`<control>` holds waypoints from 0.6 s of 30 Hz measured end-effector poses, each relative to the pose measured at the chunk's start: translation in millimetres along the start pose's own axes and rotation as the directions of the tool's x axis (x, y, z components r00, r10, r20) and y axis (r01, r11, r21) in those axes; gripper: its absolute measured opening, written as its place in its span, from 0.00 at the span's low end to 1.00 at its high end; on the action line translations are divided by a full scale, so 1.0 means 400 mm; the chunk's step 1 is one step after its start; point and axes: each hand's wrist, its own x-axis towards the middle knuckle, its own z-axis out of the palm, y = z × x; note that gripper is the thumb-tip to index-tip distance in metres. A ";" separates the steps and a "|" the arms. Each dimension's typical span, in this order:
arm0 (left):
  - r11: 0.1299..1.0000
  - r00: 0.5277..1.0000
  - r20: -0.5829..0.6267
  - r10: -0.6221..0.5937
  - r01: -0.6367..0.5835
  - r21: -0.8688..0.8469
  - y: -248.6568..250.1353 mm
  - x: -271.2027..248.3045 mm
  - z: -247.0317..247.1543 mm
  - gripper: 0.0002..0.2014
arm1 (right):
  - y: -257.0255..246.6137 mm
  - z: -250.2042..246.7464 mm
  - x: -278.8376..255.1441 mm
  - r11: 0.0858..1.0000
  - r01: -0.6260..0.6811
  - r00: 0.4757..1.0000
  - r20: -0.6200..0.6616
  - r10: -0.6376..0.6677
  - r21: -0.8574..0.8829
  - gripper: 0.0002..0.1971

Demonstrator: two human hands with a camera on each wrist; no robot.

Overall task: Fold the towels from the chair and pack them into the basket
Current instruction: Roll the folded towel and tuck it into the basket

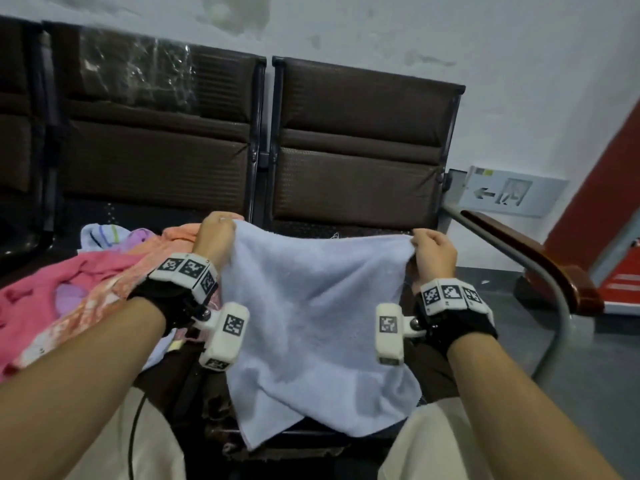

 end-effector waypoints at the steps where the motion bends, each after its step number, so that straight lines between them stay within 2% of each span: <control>1: 1.000 1.000 0.015 -0.004 0.003 0.027 -0.002 -0.005 0.004 0.15 | 0.010 -0.004 -0.010 0.998 -0.028 0.999 0.025 0.027 0.053 0.10; 5: 0.996 0.995 0.087 -0.039 0.032 0.082 -0.042 -0.004 0.040 0.17 | 0.047 0.013 -0.041 0.968 -0.185 0.974 0.165 0.157 0.168 0.10; 7: 0.994 0.992 0.114 -0.048 0.035 0.107 -0.070 -0.005 0.058 0.15 | 0.052 0.034 -0.052 0.969 -0.179 0.952 0.280 0.126 0.172 0.09; 9: 0.996 0.992 0.129 -0.016 0.004 0.092 -0.089 -0.005 0.066 0.13 | 0.056 0.060 -0.065 0.984 -0.123 0.894 0.445 0.054 0.129 0.08; 11: 0.997 0.988 0.157 0.013 -0.025 0.070 -0.094 -0.009 0.070 0.12 | 0.068 0.079 -0.073 0.999 -0.020 0.796 0.605 -0.007 0.039 0.09; 13: 0.996 0.976 0.218 0.023 -0.041 0.079 -0.097 -0.017 0.072 0.11 | 0.086 0.095 -0.072 0.984 0.149 0.705 0.708 -0.039 -0.095 0.08; 14: 0.994 0.967 0.254 0.030 -0.055 0.090 -0.100 -0.025 0.074 0.10 | 0.095 0.101 -0.070 0.947 0.272 0.665 0.745 -0.055 -0.173 0.08; 16: 0.995 0.948 0.316 0.035 -0.062 0.076 -0.109 -0.042 0.079 0.09 | 0.113 0.110 -0.063 0.785 0.537 0.598 0.796 -0.098 -0.307 0.07; 17: 0.996 0.941 0.338 0.034 -0.058 0.061 -0.114 -0.050 0.079 0.08 | 0.125 0.113 -0.063 0.698 0.630 0.573 0.810 -0.121 -0.341 0.06; 18: 0.997 0.934 0.355 0.033 -0.056 0.054 -0.116 -0.057 0.079 0.08 | 0.134 0.117 -0.068 0.661 0.664 0.558 0.820 -0.126 -0.350 0.04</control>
